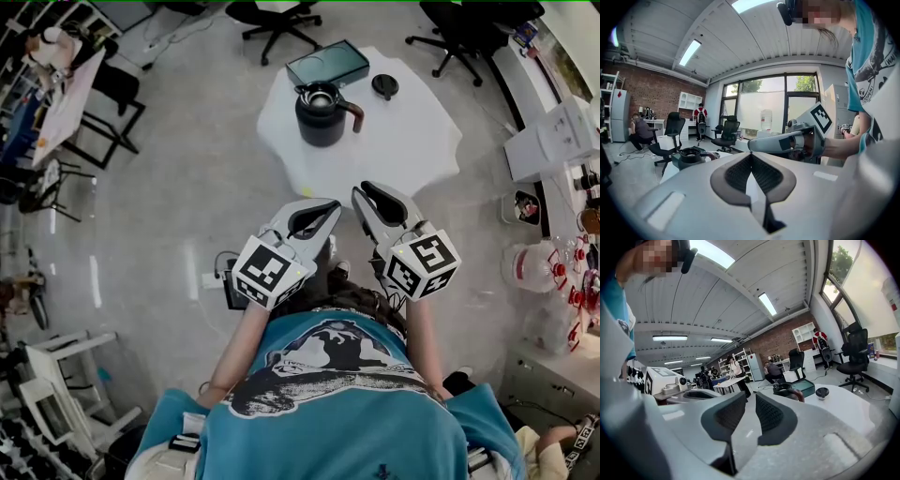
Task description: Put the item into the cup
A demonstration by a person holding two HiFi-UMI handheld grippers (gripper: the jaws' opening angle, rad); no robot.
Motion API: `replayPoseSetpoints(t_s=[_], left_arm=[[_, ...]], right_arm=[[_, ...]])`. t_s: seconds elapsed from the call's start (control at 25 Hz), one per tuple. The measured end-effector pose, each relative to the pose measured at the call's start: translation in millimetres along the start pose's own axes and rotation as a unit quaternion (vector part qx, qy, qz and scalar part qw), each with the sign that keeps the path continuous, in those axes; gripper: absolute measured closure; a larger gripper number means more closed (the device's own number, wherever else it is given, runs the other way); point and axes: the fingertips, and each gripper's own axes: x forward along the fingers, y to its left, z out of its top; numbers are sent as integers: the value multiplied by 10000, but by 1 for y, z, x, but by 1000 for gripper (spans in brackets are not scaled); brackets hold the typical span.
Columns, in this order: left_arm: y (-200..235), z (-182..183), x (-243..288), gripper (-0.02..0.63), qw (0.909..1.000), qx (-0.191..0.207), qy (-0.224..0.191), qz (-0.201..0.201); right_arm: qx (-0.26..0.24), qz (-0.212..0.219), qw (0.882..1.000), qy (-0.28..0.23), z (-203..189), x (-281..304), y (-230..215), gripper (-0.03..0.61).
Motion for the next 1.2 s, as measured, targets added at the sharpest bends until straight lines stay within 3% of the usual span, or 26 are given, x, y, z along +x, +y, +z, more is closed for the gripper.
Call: replayPoseSetpoints(t_s=[0.44, 1.2], left_arm=[[-7, 0, 4, 609, 10000, -20, -74, -30], [-5, 2, 19, 609, 9999, -71, -71, -122]], right_arm=[[-204, -121, 9997, 41, -2, -3, -5, 575], [-365, 10, 9988, 328, -8, 6, -10, 577]])
